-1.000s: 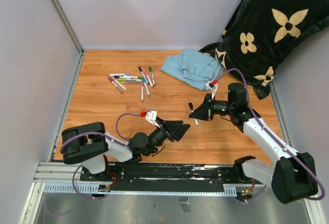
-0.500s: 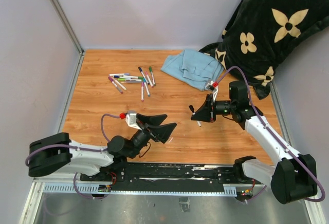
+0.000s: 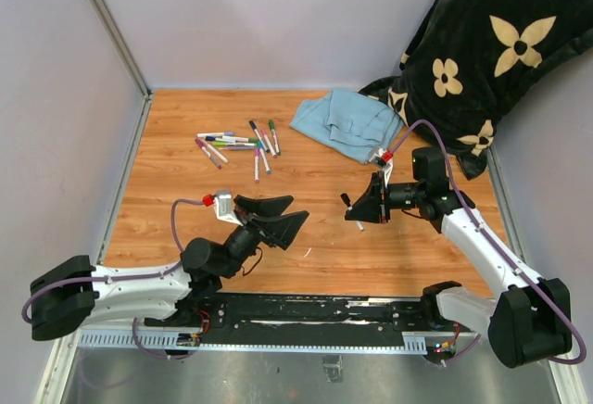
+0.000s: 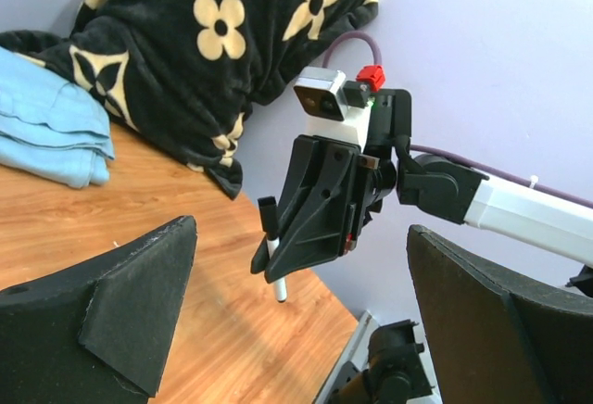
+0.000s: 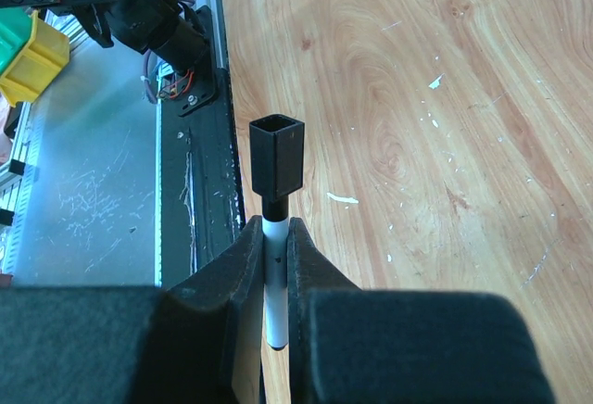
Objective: Open the pen caps
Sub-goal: Open the pen cap from the pen.
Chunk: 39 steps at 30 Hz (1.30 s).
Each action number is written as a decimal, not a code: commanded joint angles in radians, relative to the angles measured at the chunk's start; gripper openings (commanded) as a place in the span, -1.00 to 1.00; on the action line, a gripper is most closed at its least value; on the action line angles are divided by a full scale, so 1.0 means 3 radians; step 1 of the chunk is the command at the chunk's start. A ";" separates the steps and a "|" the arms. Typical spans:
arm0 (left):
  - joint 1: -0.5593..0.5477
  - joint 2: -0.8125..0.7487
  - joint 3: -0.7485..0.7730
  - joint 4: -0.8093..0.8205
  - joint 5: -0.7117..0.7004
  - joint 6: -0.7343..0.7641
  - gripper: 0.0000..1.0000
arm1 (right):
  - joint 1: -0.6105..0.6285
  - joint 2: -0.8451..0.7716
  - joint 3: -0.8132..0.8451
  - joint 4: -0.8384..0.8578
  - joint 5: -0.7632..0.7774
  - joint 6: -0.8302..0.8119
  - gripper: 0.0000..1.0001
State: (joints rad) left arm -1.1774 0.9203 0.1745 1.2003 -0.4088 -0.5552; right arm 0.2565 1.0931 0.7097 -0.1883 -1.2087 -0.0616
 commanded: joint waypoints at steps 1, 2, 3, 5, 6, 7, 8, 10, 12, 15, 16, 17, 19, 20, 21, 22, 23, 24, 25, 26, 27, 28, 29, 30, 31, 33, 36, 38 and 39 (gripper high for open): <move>0.0183 0.0201 0.0212 -0.0096 0.0371 -0.0264 0.98 | -0.0048 0.0004 0.0132 -0.0093 -0.0086 -0.0140 -0.89; 0.0213 0.0280 0.0292 -0.0102 0.0399 -0.0292 0.99 | -0.0047 0.0005 0.0132 -0.0095 -0.0086 -0.0147 -0.89; 0.0241 0.0358 0.0361 -0.0126 0.0428 -0.0321 0.99 | -0.0052 0.0006 0.0134 -0.0098 -0.0083 -0.0147 -0.90; 0.0286 0.0539 0.0536 -0.0233 0.0456 -0.0403 0.98 | -0.0049 0.0009 0.0138 -0.0104 -0.0087 -0.0152 -0.90; 0.0305 0.0623 0.0623 -0.0335 0.0457 -0.0417 0.96 | -0.0052 0.0009 0.0136 -0.0106 -0.0082 -0.0155 -0.90; 0.0310 0.0713 0.0723 -0.0412 0.0448 -0.0417 0.95 | -0.0051 0.0007 0.0139 -0.0110 -0.0089 -0.0153 -0.90; 0.0310 0.0805 0.0819 -0.0480 0.0432 -0.0412 0.94 | -0.0052 0.0007 0.0138 -0.0113 -0.0087 -0.0153 -0.90; 0.0311 0.1002 0.0993 -0.0600 0.0394 -0.0387 0.88 | -0.0052 0.0009 0.0141 -0.0110 -0.0087 -0.0152 -0.90; 0.0310 0.1163 0.1150 -0.0694 0.0365 -0.0376 0.76 | -0.0052 0.0007 0.0146 -0.0116 -0.0087 -0.0153 -0.90; 0.0313 0.1345 0.1379 -0.0982 0.0287 -0.0448 0.54 | -0.0050 0.0007 0.0150 -0.0123 -0.0086 -0.0153 -0.90; 0.0313 0.1395 0.1443 -0.1090 0.0257 -0.0486 0.48 | -0.0052 0.0010 0.0155 -0.0127 -0.0083 -0.0153 -0.90; 0.0312 0.1439 0.1494 -0.1177 0.0243 -0.0527 0.46 | -0.0049 0.0010 0.0156 -0.0128 -0.0078 -0.0156 -0.90; 0.0310 0.1501 0.1532 -0.1218 0.0255 -0.0602 0.43 | -0.0052 0.0010 0.0162 -0.0134 -0.0077 -0.0158 -0.90; 0.0310 0.1527 0.1536 -0.1209 0.0273 -0.0636 0.39 | -0.0048 0.0013 0.0160 -0.0134 -0.0077 -0.0162 -0.90; 0.0312 0.1553 0.1544 -0.1202 0.0284 -0.0666 0.33 | -0.0051 0.0020 0.0167 -0.0134 -0.0075 -0.0163 -0.90; 0.0310 0.1579 0.1550 -0.1201 0.0298 -0.0695 0.28 | -0.0052 0.0024 0.0168 -0.0134 -0.0072 -0.0163 -0.90; 0.0311 0.1604 0.1558 -0.1202 0.0314 -0.0722 0.25 | -0.0051 0.0030 0.0171 -0.0134 -0.0074 -0.0165 -0.90; 0.0314 0.1639 0.1562 -0.1201 0.0330 -0.0748 0.22 | -0.0049 0.0030 0.0174 -0.0134 -0.0068 -0.0166 -0.90; 0.0310 0.1665 0.1572 -0.1202 0.0342 -0.0774 0.19 | -0.0052 0.0029 0.0176 -0.0137 -0.0060 -0.0166 -0.90; 0.0310 0.1686 0.1572 -0.1198 0.0353 -0.0799 0.14 | -0.0052 0.0026 0.0175 -0.0133 -0.0049 -0.0169 -0.90; 0.0312 0.1707 0.1582 -0.1199 0.0362 -0.0818 0.13 | -0.0052 0.0024 0.0171 -0.0138 -0.0045 -0.0168 -0.90; 0.0310 0.1723 0.1586 -0.1199 0.0369 -0.0832 0.08 | -0.0052 0.0020 0.0171 -0.0137 -0.0038 -0.0170 -0.90; 0.0313 0.1734 0.1597 -0.1199 0.0374 -0.0846 0.06 | -0.0051 0.0022 0.0174 -0.0138 -0.0032 -0.0168 -0.90; 0.0310 0.1750 0.1605 -0.1194 0.0382 -0.0854 0.02 | -0.0051 0.0022 0.0173 -0.0139 -0.0031 -0.0168 -0.90; 0.0312 0.1761 0.1615 -0.1185 0.0391 -0.0860 -0.04 | -0.0052 0.0022 0.0171 -0.0139 -0.0032 -0.0163 -0.90; 0.0311 0.1776 0.1628 -0.1177 0.0396 -0.0865 -0.07 | -0.0052 0.0025 0.0173 -0.0139 -0.0031 -0.0163 -0.90; 0.0311 0.1775 0.1629 -0.1148 0.0379 -0.0873 -0.07 | -0.0050 0.0022 0.0167 -0.0139 -0.0035 -0.0163 -0.90; 0.0311 0.1775 0.1620 -0.1104 0.0380 -0.0875 -0.14 | -0.0049 0.0020 0.0167 -0.0139 -0.0033 -0.0163 -0.90; 0.0311 0.1776 0.1617 -0.1092 0.0381 -0.0882 -0.23 | -0.0051 0.0020 0.0166 -0.0139 -0.0031 -0.0163 -0.89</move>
State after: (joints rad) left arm -1.0885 1.4448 0.6388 0.8391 -0.2928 -0.8146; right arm 0.2565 1.1015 0.7319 -0.2230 -1.2037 -0.0895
